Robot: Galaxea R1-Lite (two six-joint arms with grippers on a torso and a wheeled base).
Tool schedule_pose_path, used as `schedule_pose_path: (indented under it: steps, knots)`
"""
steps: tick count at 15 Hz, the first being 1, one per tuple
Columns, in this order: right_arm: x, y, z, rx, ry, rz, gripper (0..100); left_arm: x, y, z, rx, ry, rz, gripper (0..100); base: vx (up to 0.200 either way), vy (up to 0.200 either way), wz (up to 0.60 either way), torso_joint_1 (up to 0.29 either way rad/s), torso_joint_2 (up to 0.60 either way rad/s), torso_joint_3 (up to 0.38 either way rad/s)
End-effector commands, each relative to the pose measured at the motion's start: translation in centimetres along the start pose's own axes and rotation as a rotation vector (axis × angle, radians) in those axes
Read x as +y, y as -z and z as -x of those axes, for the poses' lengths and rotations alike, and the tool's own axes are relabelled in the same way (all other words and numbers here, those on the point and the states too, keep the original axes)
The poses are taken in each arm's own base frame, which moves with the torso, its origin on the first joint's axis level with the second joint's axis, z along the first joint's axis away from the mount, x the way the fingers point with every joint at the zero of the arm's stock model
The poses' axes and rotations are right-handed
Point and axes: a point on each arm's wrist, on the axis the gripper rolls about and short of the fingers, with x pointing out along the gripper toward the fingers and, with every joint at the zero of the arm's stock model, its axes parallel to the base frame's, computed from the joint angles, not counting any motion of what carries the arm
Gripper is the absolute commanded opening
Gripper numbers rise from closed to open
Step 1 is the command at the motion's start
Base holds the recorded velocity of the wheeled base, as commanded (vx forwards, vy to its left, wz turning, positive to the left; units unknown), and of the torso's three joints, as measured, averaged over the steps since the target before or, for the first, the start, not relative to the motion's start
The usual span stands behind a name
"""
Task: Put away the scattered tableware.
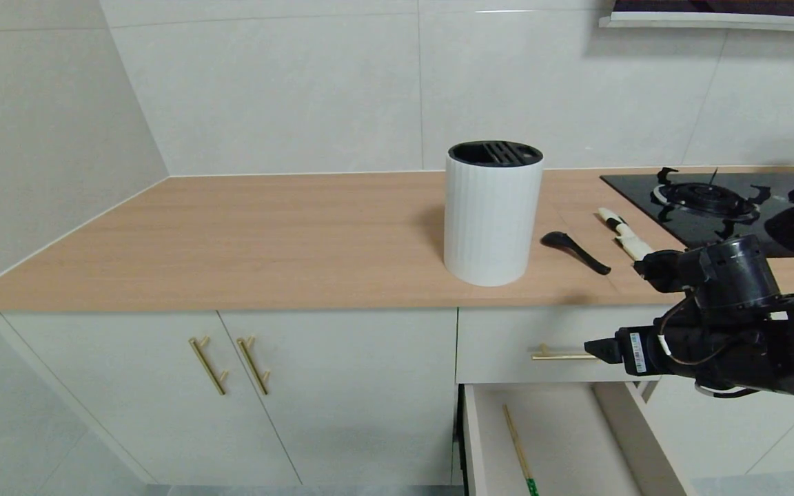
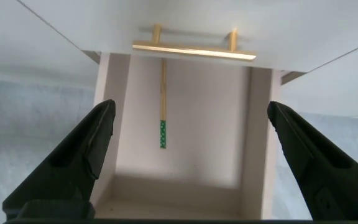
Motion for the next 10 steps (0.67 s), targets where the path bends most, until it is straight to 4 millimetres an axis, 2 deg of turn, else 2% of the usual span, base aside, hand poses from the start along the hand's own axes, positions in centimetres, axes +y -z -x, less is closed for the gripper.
schedule_pose_path:
  steps: [1,5,10]
  knots:
    - [0.05,0.12,-0.24,0.008,0.002,0.003,100,0.00,0.00,-0.01,0.002,-0.001,0.000,100,0.000,0.000,0.00,0.217,-0.50,-0.281]
    - [0.05,0.14,-0.29,0.010,0.002,0.005,100,0.00,0.00,-0.01,0.002,-0.001,0.000,100,0.000,0.000,0.00,0.174,-0.41,-0.230]
    - [0.17,-0.30,-0.49,-0.033,0.001,-0.006,100,0.00,0.00,-0.01,0.002,-0.001,0.000,100,0.000,0.000,0.00,0.017,-0.04,-0.019]
